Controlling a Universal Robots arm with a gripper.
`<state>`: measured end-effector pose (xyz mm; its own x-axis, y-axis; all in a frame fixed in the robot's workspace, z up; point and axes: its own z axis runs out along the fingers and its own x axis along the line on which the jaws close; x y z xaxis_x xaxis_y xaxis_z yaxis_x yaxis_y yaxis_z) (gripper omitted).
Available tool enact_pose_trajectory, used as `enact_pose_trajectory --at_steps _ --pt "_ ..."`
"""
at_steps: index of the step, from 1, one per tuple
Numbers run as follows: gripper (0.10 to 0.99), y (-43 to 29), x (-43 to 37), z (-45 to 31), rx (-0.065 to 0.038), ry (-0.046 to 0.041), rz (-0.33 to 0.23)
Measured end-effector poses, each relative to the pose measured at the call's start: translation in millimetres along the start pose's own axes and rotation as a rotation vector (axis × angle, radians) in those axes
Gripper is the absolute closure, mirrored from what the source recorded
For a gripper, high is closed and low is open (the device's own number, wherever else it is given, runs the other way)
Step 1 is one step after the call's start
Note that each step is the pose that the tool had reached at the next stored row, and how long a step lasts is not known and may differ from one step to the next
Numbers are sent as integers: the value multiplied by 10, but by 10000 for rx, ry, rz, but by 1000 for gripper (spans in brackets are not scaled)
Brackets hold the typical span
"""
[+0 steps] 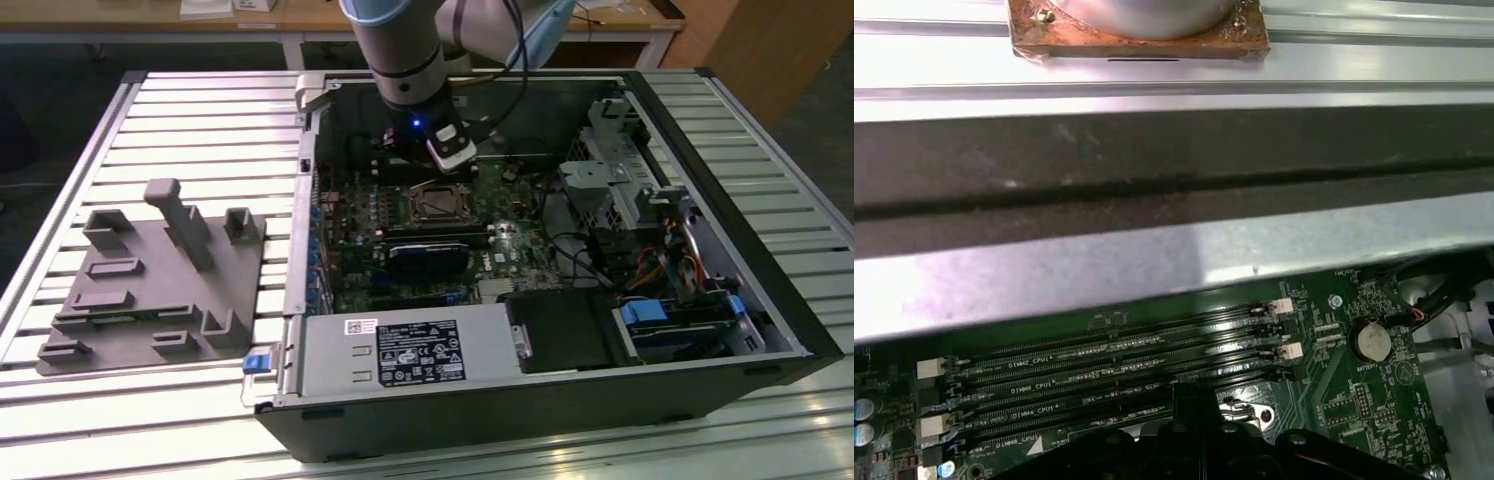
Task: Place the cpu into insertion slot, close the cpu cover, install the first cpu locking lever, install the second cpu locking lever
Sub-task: 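Install the first cpu locking lever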
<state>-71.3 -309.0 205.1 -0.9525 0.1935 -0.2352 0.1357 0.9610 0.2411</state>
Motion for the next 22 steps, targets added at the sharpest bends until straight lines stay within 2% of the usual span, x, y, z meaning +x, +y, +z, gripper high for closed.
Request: enact_pose_trajectory --at_steps 6,10,22 --pt "980 -2 30 3 104 -125 424" --pt "980 12 47 7 129 -152 536" --pt "980 16 52 22 22 -144 608"
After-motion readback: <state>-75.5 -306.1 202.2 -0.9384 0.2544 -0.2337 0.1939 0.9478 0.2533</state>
